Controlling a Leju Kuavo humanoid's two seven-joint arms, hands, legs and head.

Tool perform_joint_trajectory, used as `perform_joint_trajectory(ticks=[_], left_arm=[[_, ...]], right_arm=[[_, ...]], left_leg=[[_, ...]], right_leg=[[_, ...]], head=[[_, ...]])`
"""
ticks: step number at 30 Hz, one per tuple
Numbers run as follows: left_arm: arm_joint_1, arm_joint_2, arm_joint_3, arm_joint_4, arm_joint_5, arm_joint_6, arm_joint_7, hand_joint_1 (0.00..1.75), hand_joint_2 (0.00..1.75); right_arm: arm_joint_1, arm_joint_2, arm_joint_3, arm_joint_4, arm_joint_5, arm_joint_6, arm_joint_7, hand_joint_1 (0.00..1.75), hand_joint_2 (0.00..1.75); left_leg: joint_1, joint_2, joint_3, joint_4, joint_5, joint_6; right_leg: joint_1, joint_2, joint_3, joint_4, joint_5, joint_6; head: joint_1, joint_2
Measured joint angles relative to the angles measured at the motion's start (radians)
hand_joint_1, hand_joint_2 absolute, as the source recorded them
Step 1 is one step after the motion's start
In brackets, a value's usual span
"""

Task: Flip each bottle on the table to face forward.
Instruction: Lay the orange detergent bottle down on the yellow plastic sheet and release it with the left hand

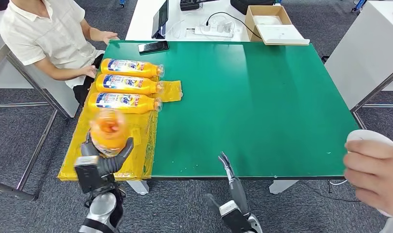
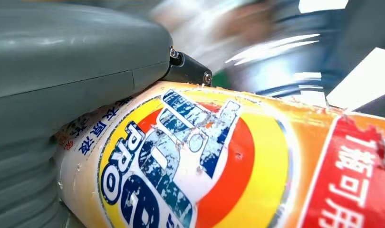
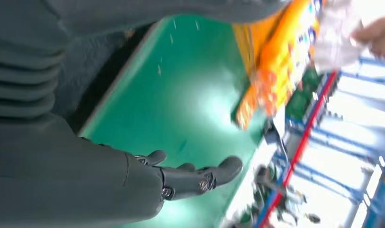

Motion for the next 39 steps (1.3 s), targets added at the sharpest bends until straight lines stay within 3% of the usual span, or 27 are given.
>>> perform_joint_trajectory(ticks=[4, 6, 8, 11, 14, 19, 24, 26, 28, 30, 34, 39], left_arm=[[-0.111, -0.025, 0.325, 0.157, -0.844, 0.014, 0.023, 1.75, 1.75], [-0.154, -0.024, 0.458, 0.215, -1.055, 0.015, 0.112, 1.75, 1.75], [-0.198, -0.008, 0.515, 0.289, -1.156, 0.017, 0.273, 1.75, 1.75], [-0.274, 0.049, 0.480, 0.466, -1.241, 0.014, 0.506, 1.75, 1.75], [-0.340, 0.089, 0.426, 0.626, -1.246, -0.020, 0.576, 1.75, 1.75], [-0.442, 0.124, 0.381, 0.791, -1.213, -0.113, 0.591, 1.75, 1.75], [-0.503, 0.149, 0.378, 0.870, -1.085, -0.223, 0.484, 1.71, 1.75], [-0.510, 0.152, 0.380, 0.881, -1.010, -0.268, 0.404, 0.84, 1.75], [-0.511, 0.152, 0.381, 0.883, -0.917, -0.325, 0.299, 0.00, 0.87], [-0.509, 0.149, 0.377, 0.877, -0.831, -0.388, 0.207, 0.00, 0.00], [-0.488, 0.141, 0.326, 0.848, -0.735, -0.496, 0.134, 0.00, 0.00], [-0.482, 0.144, 0.216, 0.824, -0.710, -0.551, 0.170, 0.00, 0.00]], right_arm=[[0.013, 0.031, -0.090, -0.086, 0.020, -0.070, -0.009, 0.00, 0.00], [0.020, 0.049, -0.117, -0.137, 0.011, -0.099, -0.010, 0.00, 0.00], [0.023, 0.063, -0.135, -0.179, -0.006, -0.107, -0.009, 0.00, 0.00], [0.017, 0.079, -0.143, -0.202, -0.023, -0.094, -0.007, 0.00, 0.00], [0.011, 0.090, -0.143, -0.200, -0.026, -0.072, -0.005, 0.00, 0.00], [-0.003, 0.102, -0.133, -0.182, -0.020, -0.052, -0.004, 0.00, 0.00], [-0.008, 0.108, -0.123, -0.163, -0.028, -0.051, -0.004, 0.00, 0.00], [-0.009, 0.110, -0.123, -0.155, -0.038, -0.051, -0.004, 0.00, 0.00], [-0.010, 0.111, -0.123, -0.147, -0.050, -0.049, -0.005, 0.00, 0.00], [-0.011, 0.111, -0.123, -0.139, -0.058, -0.041, -0.007, 0.00, 0.00], [-0.019, 0.113, -0.124, -0.123, -0.073, -0.022, -0.009, 0.00, 0.00], [-0.037, 0.116, -0.128, -0.095, -0.087, -0.008, -0.011, 0.00, 0.00]], left_leg=[[0.000, 0.007, 0.002, 0.000, 0.000, 0.000], [0.000, 0.012, 0.003, 0.000, 0.000, 0.000], [0.001, 0.013, 0.003, 0.000, 0.001, -0.001], [0.002, 0.010, 0.002, 0.000, 0.002, -0.003], [0.002, 0.010, 0.001, 0.000, 0.002, -0.003], [0.002, 0.005, 0.005, 0.000, 0.001, -0.003], [0.002, 0.001, 0.009, -0.001, 0.002, -0.004], [0.002, 0.001, 0.010, -0.001, 0.003, -0.005], [0.002, 0.000, 0.011, -0.001, 0.003, -0.005], [0.002, -0.002, 0.011, -0.001, 0.003, -0.005], [0.002, -0.002, 0.011, -0.001, 0.004, -0.004], [0.001, -0.001, 0.011, -0.001, 0.003, -0.004]], right_leg=[[0.000, 0.005, 0.000, 0.000, 0.002, -0.001], [0.001, 0.009, -0.002, 0.001, 0.003, -0.003], [0.002, 0.010, -0.003, 0.001, 0.003, -0.003], [0.002, 0.009, -0.003, 0.001, 0.003, -0.004], [0.002, 0.009, -0.002, 0.001, 0.003, -0.004], [0.001, 0.005, 0.004, 0.001, 0.002, -0.004], [0.002, 0.004, 0.008, 0.001, 0.000, -0.002], [0.002, 0.003, 0.009, 0.001, 0.001, -0.002], [0.002, 0.002, 0.010, 0.001, 0.001, -0.002], [0.002, 0.000, 0.011, 0.001, 0.000, -0.002], [0.001, 0.000, 0.011, 0.001, 0.001, -0.002], [0.001, 0.000, 0.010, 0.001, 0.001, -0.002]], head=[[0.000, 0.000], [0.000, 0.000], [-0.001, 0.000], [0.000, 0.000], [0.000, 0.000], [0.000, 0.000], [0.000, 0.000], [0.000, 0.000], [0.000, 0.000], [0.000, 0.000], [0.000, 0.000], [0.000, 0.000]])
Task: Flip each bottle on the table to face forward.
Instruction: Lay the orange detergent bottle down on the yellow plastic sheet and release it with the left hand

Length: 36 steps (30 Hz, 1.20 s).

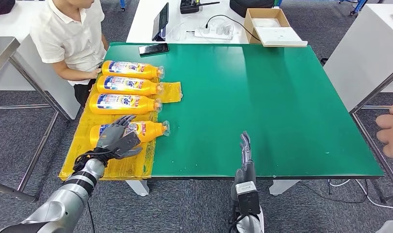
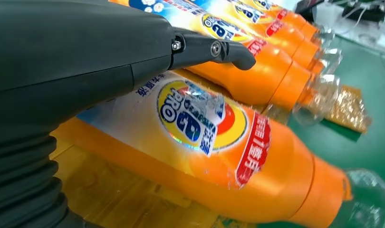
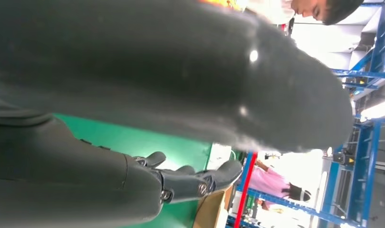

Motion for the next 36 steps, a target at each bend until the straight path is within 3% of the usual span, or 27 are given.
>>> perform_joint_trajectory(ticks=[12, 17, 20, 22, 24, 27, 29, 36], left_arm=[[0.005, 0.026, -0.144, -0.008, 0.091, 0.014, -0.006, 0.00, 0.00], [0.073, 0.005, -0.153, -0.096, 0.343, 0.174, -0.168, 0.00, 0.00], [0.117, -0.022, -0.152, -0.177, 0.471, 0.182, -0.212, 0.00, 0.00], [0.143, -0.041, -0.143, -0.229, 0.590, 0.130, -0.224, 0.00, 0.87], [0.179, -0.079, -0.123, -0.310, 0.843, 0.038, -0.209, 0.00, 1.75], [0.256, -0.147, -0.110, -0.489, 1.217, -0.019, -0.153, 0.00, 1.75], [0.318, -0.175, -0.126, -0.620, 1.323, 0.007, -0.143, 0.00, 1.75], [0.508, -0.196, -0.268, -0.935, 1.263, 0.139, -0.231, 0.00, 1.75]], right_arm=[[-0.017, 0.000, -0.032, 0.057, -0.008, 0.012, -0.003, 0.00, 0.00], [-0.014, 0.000, -0.042, 0.067, -0.007, 0.006, -0.003, 0.00, 0.00], [-0.010, 0.001, -0.044, 0.067, -0.006, -0.003, -0.003, 0.00, 0.00], [-0.007, 0.002, -0.044, 0.065, -0.010, -0.014, -0.003, 0.00, 0.00], [0.004, 0.003, -0.044, 0.050, -0.026, -0.026, -0.003, 0.00, 0.00], [0.037, 0.010, -0.044, -0.017, -0.076, -0.001, -0.003, 0.00, 0.00], [0.066, 0.024, -0.050, -0.082, -0.120, 0.048, -0.003, 0.00, 0.00], [0.115, 0.084, -0.081, -0.184, -0.203, 0.120, 0.002, 0.00, 0.00]], left_leg=[[0.001, 0.000, 0.000, 0.000, 0.000, 0.000], [0.000, 0.001, -0.003, 0.000, 0.000, 0.000], [0.000, 0.000, -0.004, 0.000, 0.000, 0.000], [0.000, 0.001, -0.005, 0.000, 0.000, 0.000], [0.000, 0.001, -0.006, 0.000, 0.000, 0.000], [0.000, 0.001, -0.007, 0.000, -0.001, 0.000], [0.000, 0.001, -0.008, 0.000, -0.002, 0.000], [0.000, 0.001, -0.009, 0.000, -0.004, 0.000]], right_leg=[[0.000, 0.000, 0.000, 0.001, 0.000, 0.000], [0.000, 0.000, -0.004, 0.001, 0.000, 0.000], [0.000, 0.000, -0.005, 0.001, 0.000, 0.000], [0.000, 0.000, -0.006, 0.001, 0.000, 0.000], [0.000, 0.000, -0.007, 0.001, 0.000, 0.000], [0.000, 0.000, -0.008, 0.001, 0.000, 0.001], [0.000, 0.000, -0.009, 0.001, -0.001, 0.001], [0.000, 0.000, -0.010, 0.000, -0.003, -0.001]], head=[[0.000, 0.000], [0.000, 0.000], [0.000, 0.000], [0.000, 0.000], [0.000, 0.000], [0.000, 0.000], [0.000, 0.000], [0.000, 0.000]])
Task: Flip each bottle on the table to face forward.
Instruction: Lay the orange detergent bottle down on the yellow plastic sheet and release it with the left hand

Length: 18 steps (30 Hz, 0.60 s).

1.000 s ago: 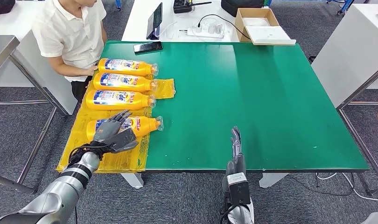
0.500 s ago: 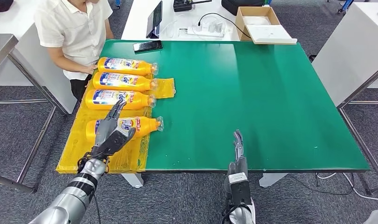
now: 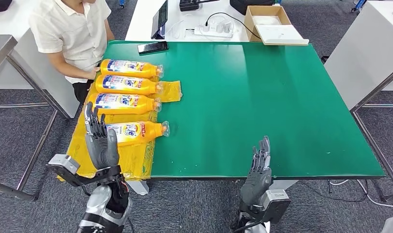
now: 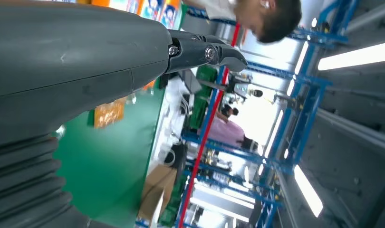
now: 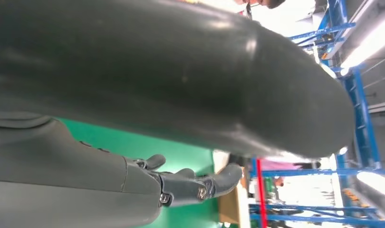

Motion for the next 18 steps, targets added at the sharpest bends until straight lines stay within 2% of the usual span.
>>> perform_joint_trajectory(ticks=[6, 8, 9, 10, 12, 13, 16, 18], left_arm=[[0.086, 0.000, -0.085, -0.085, -0.012, 0.026, 0.007, 0.00, 1.75], [0.095, 0.000, -0.095, -0.096, -0.012, 0.027, 0.007, 0.00, 0.87], [0.098, 0.000, -0.099, -0.100, -0.012, 0.027, 0.011, 0.00, 0.44], [0.100, 0.000, -0.103, -0.103, -0.011, 0.028, 0.021, 0.00, 0.44], [0.106, 0.003, -0.114, -0.104, 0.000, 0.032, 0.064, 0.00, 1.31], [0.110, 0.005, -0.123, -0.099, 0.008, 0.037, 0.083, 0.00, 1.75], [0.118, 0.015, -0.159, -0.069, 0.021, 0.076, 0.071, 0.00, 1.75], [0.117, 0.018, -0.177, -0.049, 0.015, 0.113, 0.040, 0.00, 1.75]], right_arm=[[0.001, 0.012, 0.011, 0.036, -0.021, -0.051, 0.008, 0.00, 0.00], [0.001, 0.013, 0.013, 0.042, -0.024, -0.055, 0.008, 0.00, 0.00], [0.001, 0.013, 0.014, 0.044, -0.022, -0.062, 0.009, 0.00, 0.44], [0.001, 0.013, 0.016, 0.047, -0.014, -0.078, 0.011, 0.00, 0.87], [0.000, 0.012, 0.026, 0.050, 0.023, -0.150, 0.014, 0.00, 1.75], [-0.001, 0.011, 0.036, 0.050, 0.045, -0.202, 0.013, 0.00, 1.75], [-0.007, 0.002, 0.079, 0.034, 0.100, -0.332, 0.006, 0.00, 1.75], [-0.014, -0.014, 0.113, 0.011, 0.140, -0.359, 0.010, 0.00, 1.75]], left_leg=[[0.000, 0.000, 0.000, 0.000, 0.000, 0.000], [0.000, 0.000, 0.000, 0.000, 0.000, 0.000], [0.000, 0.000, 0.000, 0.000, 0.000, 0.000], [0.000, 0.000, 0.000, 0.000, 0.000, 0.000], [0.000, 0.000, 0.000, 0.000, 0.000, 0.000], [0.000, 0.000, 0.000, 0.000, 0.000, 0.000], [0.000, 0.000, 0.000, 0.000, 0.000, 0.000], [0.000, 0.000, 0.000, 0.000, 0.000, 0.000]], right_leg=[[0.000, 0.000, 0.000, 0.000, 0.000, 0.000], [0.000, 0.000, 0.001, 0.000, 0.000, 0.000], [0.000, 0.000, 0.001, 0.000, 0.000, 0.000], [0.000, 0.000, 0.001, 0.000, 0.000, 0.000], [0.000, 0.000, 0.001, 0.000, 0.000, 0.000], [0.000, 0.000, 0.001, 0.000, 0.000, 0.000], [0.000, 0.000, 0.000, 0.000, 0.000, 0.000], [0.000, 0.000, 0.000, 0.000, 0.000, 0.000]], head=[[0.000, 0.000], [0.000, 0.000], [0.000, 0.000], [0.000, 0.000], [0.000, 0.000], [0.000, 0.000], [0.000, 0.000], [0.000, 0.000]])
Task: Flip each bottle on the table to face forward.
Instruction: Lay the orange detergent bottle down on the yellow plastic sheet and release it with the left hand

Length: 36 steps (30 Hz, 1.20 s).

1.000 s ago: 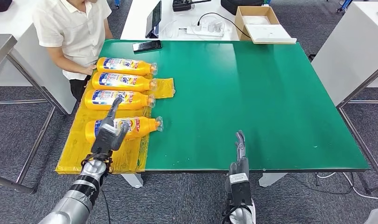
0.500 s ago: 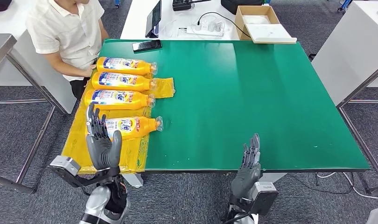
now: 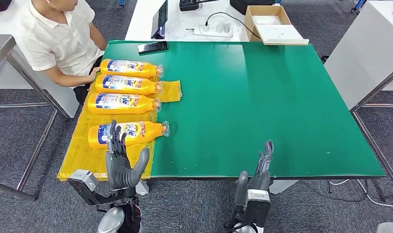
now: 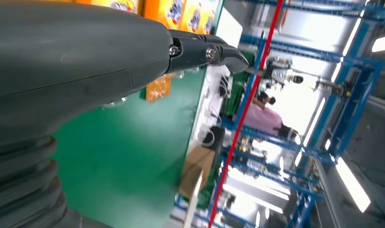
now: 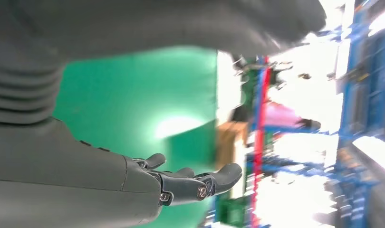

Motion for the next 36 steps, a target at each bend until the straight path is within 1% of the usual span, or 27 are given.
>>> perform_joint_trajectory(ticks=[1, 3, 5, 9, 12, 14, 17, 19, 21, 24, 28, 32, 36], left_arm=[[-0.001, 0.002, -0.009, 0.008, -0.006, 0.016, -0.012, 0.00, 1.75], [-0.002, 0.007, -0.026, 0.021, -0.021, 0.034, -0.029, 0.00, 1.75], [-0.003, 0.013, -0.041, 0.028, -0.025, 0.024, -0.035, 0.00, 1.75], [0.001, 0.023, -0.048, 0.036, 0.006, -0.044, -0.032, 0.00, 1.75], [0.003, 0.024, -0.049, 0.045, 0.014, -0.059, -0.025, 0.00, 1.75], [0.004, 0.025, -0.051, 0.053, 0.024, -0.077, -0.014, 0.00, 1.75], [0.012, 0.029, -0.058, 0.060, 0.056, -0.121, 0.011, 0.00, 1.75], [0.021, 0.034, -0.061, 0.060, 0.064, -0.131, 0.019, 0.00, 1.75], [0.028, 0.038, -0.064, 0.061, 0.059, -0.131, 0.022, 0.00, 1.75], [0.030, 0.041, -0.067, 0.061, 0.047, -0.124, 0.022, 0.00, 1.75], [0.030, 0.041, -0.067, 0.061, 0.043, -0.114, 0.019, 0.00, 1.75], [0.033, 0.042, -0.072, 0.061, 0.030, -0.107, 0.007, 0.00, 1.75], [0.040, 0.047, -0.086, 0.061, 0.005, -0.095, -0.015, 0.00, 1.75]], right_arm=[[-0.005, -0.011, 0.018, -0.010, 0.025, -0.003, 0.004, 0.00, 1.75], [-0.015, -0.034, 0.048, -0.021, 0.067, -0.001, 0.011, 0.00, 0.87], [-0.021, -0.051, 0.069, -0.023, 0.085, 0.014, 0.016, 0.00, 0.00], [-0.036, -0.073, 0.103, 0.000, 0.080, 0.092, 0.053, 0.00, 0.00], [-0.045, -0.079, 0.127, 0.031, 0.057, 0.133, 0.070, 0.00, 0.00], [-0.051, -0.081, 0.140, 0.047, 0.048, 0.133, 0.082, 0.00, 0.00], [-0.059, -0.076, 0.155, 0.071, 0.057, 0.085, 0.120, 0.00, 0.00], [-0.064, -0.070, 0.164, 0.086, 0.069, 0.051, 0.135, 0.00, 0.87], [-0.069, -0.067, 0.174, 0.096, 0.071, 0.040, 0.128, 0.00, 1.75], [-0.073, -0.067, 0.189, 0.103, 0.065, 0.035, 0.104, 0.00, 1.75], [-0.076, -0.067, 0.200, 0.104, 0.050, 0.031, 0.099, 0.00, 1.75], [-0.077, -0.063, 0.196, 0.105, -0.048, 0.040, 0.127, 0.00, 1.75], [-0.078, -0.062, 0.176, 0.105, -0.100, 0.051, 0.113, 0.00, 1.75]], left_leg=[[0.000, 0.000, 0.000, 0.000, 0.000, 0.000], [0.000, 0.000, 0.000, 0.000, 0.000, 0.000], [0.000, -0.001, 0.000, 0.000, 0.000, 0.000], [0.000, 0.000, 0.000, 0.000, 0.000, 0.000], [0.000, -0.001, 0.000, 0.000, 0.000, 0.000], [0.000, 0.000, 0.000, 0.000, 0.000, 0.000], [0.000, 0.000, 0.000, 0.000, 0.000, 0.000], [0.000, 0.000, 0.000, 0.000, 0.000, 0.000], [0.000, 0.000, 0.000, 0.000, 0.000, 0.000], [0.000, 0.000, 0.000, 0.000, 0.000, 0.000], [0.000, 0.000, 0.000, 0.000, 0.000, 0.000], [0.000, 0.000, 0.000, 0.000, 0.000, 0.000], [0.000, 0.000, 0.000, 0.000, 0.000, 0.000]], right_leg=[[0.000, 0.000, 0.000, 0.000, 0.000, 0.000], [0.000, 0.000, 0.000, 0.000, 0.000, 0.000], [0.000, 0.000, 0.001, 0.000, 0.000, 0.000], [0.000, 0.000, 0.001, 0.000, 0.000, 0.000], [0.000, 0.000, 0.000, 0.000, 0.000, 0.000], [0.000, 0.000, 0.001, 0.000, 0.000, 0.000], [0.000, 0.000, 0.000, 0.000, 0.000, 0.000], [0.000, 0.000, 0.000, 0.000, 0.000, 0.000], [0.000, 0.000, 0.000, 0.000, 0.000, 0.000], [0.000, 0.000, 0.000, 0.000, 0.000, 0.000], [0.000, 0.000, 0.000, 0.000, 0.000, 0.000], [0.000, 0.000, 0.000, 0.000, 0.000, 0.000], [0.000, 0.000, 0.000, 0.000, 0.000, 0.000]], head=[[0.000, 0.000], [0.000, 0.000], [0.000, 0.000], [0.000, 0.000], [0.000, 0.000], [0.000, 0.000], [0.000, 0.000], [0.000, 0.000], [0.000, 0.000], [0.000, 0.000], [0.000, 0.000], [0.000, 0.000], [0.000, 0.000]])
